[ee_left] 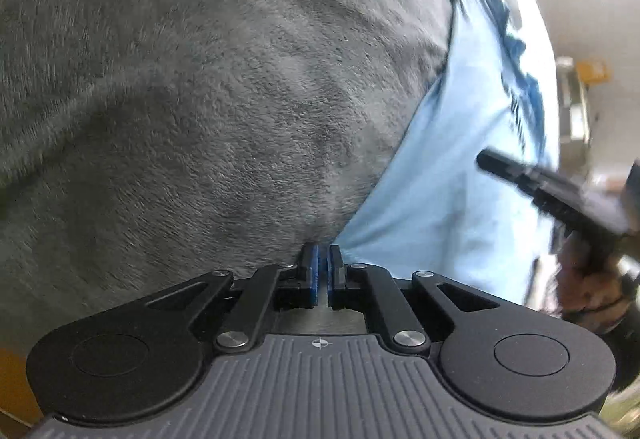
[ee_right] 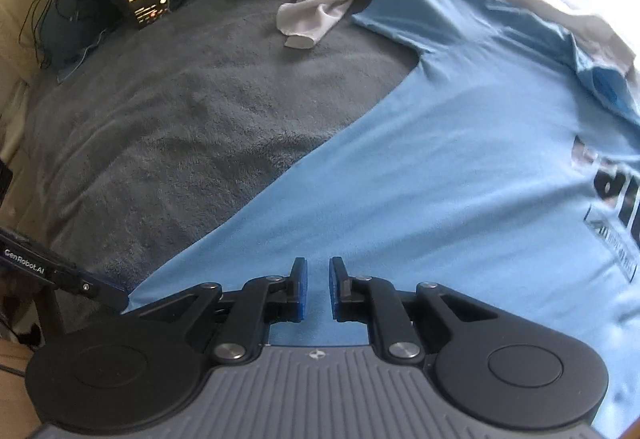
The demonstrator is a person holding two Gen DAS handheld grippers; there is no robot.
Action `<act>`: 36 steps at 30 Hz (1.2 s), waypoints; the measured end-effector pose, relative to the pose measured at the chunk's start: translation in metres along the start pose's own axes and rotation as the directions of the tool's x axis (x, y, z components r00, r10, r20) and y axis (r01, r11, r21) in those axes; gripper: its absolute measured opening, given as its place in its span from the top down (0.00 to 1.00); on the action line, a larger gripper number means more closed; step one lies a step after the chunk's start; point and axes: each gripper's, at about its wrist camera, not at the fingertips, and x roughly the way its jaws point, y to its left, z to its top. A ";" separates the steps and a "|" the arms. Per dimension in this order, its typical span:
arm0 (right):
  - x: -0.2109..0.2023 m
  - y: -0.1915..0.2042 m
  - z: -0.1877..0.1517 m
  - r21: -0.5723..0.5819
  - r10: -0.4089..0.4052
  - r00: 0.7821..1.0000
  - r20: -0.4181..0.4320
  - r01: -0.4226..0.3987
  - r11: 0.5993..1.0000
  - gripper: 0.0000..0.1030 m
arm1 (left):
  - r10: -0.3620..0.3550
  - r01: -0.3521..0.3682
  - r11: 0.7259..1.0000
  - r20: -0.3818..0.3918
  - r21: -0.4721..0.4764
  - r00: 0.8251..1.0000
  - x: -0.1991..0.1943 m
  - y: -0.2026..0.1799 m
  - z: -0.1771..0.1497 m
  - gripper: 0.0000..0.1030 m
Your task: Fold clothes
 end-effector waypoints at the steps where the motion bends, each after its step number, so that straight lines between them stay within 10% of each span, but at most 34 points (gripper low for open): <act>1: -0.002 0.001 0.001 -0.006 0.010 1.000 0.006 -0.010 1.000 0.87 | 0.027 -0.027 0.999 -0.008 0.046 1.000 -0.002 -0.005 -0.004 0.96; 17: 0.019 0.073 -0.034 -0.175 0.309 0.943 -0.124 -0.327 0.929 0.87 | 0.125 -0.139 0.944 0.065 0.300 0.990 -0.003 -0.063 0.019 0.77; 22: 0.003 0.012 0.001 -0.041 0.149 0.987 0.054 -0.147 0.988 0.87 | 0.111 -0.143 0.940 0.117 0.311 0.987 -0.014 -0.065 0.038 0.77; 27: 0.013 -0.042 0.056 0.059 -0.027 0.973 0.228 0.014 0.998 0.87 | 0.071 -0.123 0.953 0.193 0.277 0.979 -0.004 -0.077 0.093 0.77; 36: 0.074 -0.012 0.083 -0.049 0.053 0.980 0.192 -0.045 0.998 0.87 | 0.058 -0.139 0.964 0.333 0.225 0.941 0.024 -0.095 0.201 0.75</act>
